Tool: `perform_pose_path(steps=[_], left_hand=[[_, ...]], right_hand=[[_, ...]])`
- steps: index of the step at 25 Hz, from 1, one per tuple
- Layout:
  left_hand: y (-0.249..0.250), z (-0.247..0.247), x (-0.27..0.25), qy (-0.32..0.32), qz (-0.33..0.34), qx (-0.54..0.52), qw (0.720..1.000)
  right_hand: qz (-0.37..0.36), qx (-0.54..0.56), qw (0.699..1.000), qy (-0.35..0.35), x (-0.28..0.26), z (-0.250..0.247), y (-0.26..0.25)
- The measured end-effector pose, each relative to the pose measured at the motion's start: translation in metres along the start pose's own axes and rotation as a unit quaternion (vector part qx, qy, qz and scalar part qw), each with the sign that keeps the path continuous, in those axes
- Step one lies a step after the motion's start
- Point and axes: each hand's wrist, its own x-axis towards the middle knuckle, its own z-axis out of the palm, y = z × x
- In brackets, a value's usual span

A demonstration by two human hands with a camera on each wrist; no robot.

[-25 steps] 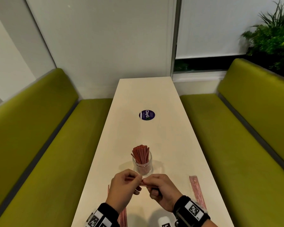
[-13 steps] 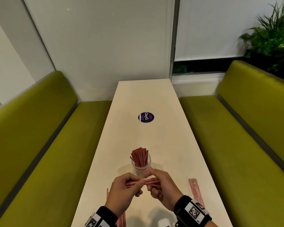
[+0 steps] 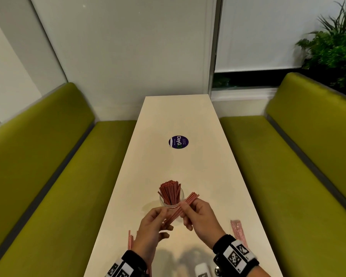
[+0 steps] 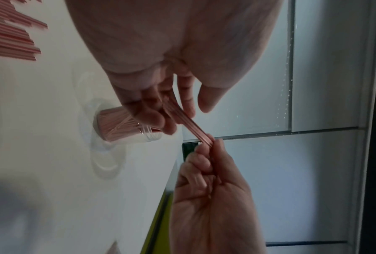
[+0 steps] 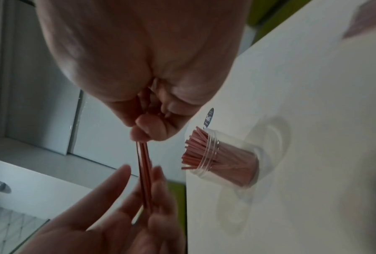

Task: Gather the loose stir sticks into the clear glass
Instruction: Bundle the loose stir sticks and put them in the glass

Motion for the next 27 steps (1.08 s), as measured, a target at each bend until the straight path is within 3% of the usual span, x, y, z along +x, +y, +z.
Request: perform_pose_path(steps=[4, 6, 9, 13, 17, 19, 23, 27], left_hand=[[-0.001, -0.007, 0.023, 0.097, 0.046, 0.116, 0.987], [-0.004, -0.005, 0.034, 0.120, 0.081, 0.204, 0.968], [-0.011, -0.003, 0.053, 0.116, 0.099, 0.333, 0.930], [-0.020, 0.001, 0.067, 0.097, 0.120, 0.448, 0.881], [-0.022, 0.003, 0.075, 0.061, 0.152, 0.495, 0.853], [-0.020, 0.002, 0.079, 0.047, 0.159, 0.513, 0.842], [-0.013, 0.003, 0.084, 0.030, 0.176, 0.567, 0.804], [-0.009, 0.002, 0.086, 0.029, 0.186, 0.597, 0.780]], right_hand=[[-0.043, -0.117, 0.982, 0.141, 0.025, -0.019, 0.001], [-0.061, -0.169, 0.969, 0.168, 0.042, -0.019, -0.003], [-0.066, -0.295, 0.944, 0.131, 0.068, -0.010, -0.003], [0.017, -0.484, 0.875, 0.004, 0.091, 0.002, 0.005], [-0.045, -0.617, 0.785, -0.039, 0.099, 0.008, 0.003], [-0.078, -0.612, 0.787, -0.017, 0.101, 0.005, 0.004], [-0.105, -0.493, 0.863, 0.048, 0.096, -0.009, 0.021], [-0.120, -0.462, 0.878, 0.000, 0.087, -0.011, 0.042]])
